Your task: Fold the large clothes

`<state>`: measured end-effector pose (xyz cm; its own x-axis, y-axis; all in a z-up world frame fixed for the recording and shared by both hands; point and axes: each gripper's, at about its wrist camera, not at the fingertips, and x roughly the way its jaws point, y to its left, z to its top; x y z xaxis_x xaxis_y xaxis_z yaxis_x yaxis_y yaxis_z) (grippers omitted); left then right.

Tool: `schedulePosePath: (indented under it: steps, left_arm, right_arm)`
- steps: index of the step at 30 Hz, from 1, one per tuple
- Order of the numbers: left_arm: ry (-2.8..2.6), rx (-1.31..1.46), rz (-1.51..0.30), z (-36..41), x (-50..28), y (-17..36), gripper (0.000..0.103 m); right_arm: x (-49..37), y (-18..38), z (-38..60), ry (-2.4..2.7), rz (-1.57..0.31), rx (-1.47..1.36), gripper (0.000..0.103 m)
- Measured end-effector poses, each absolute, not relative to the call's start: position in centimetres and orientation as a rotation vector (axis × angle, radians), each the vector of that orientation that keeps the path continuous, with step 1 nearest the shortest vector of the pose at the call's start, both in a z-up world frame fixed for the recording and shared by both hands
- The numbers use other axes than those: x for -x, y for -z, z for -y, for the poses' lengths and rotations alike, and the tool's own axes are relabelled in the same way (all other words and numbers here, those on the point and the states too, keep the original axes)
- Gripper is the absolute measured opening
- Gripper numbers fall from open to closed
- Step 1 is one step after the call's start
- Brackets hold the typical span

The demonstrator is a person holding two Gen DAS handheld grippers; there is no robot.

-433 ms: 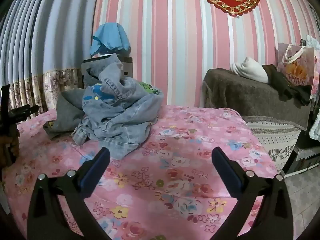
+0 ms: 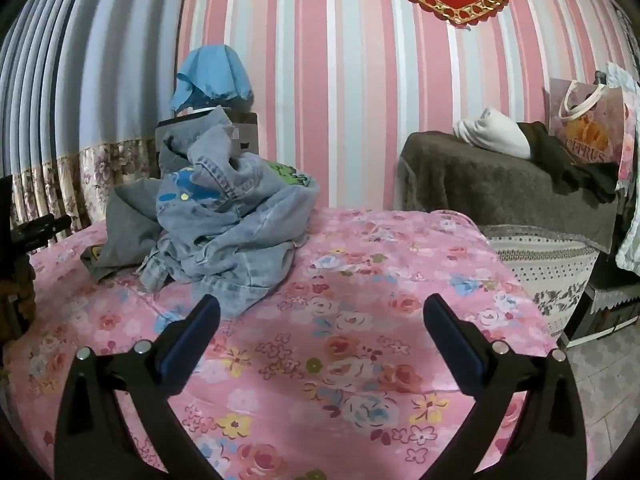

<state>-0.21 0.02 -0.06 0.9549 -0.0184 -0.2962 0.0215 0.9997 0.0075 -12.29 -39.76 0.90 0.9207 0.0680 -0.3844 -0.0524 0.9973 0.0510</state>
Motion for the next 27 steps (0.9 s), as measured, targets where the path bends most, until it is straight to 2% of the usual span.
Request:
schedulePosePath:
  steps: [27]
  left_arm:
    - [0.033, -0.02, -0.303, 0.17, 0.24, -0.05, 0.1]
  right_arm:
    - [12.92, -1.43, 40.41, -0.052, -0.362, -0.05, 0.101]
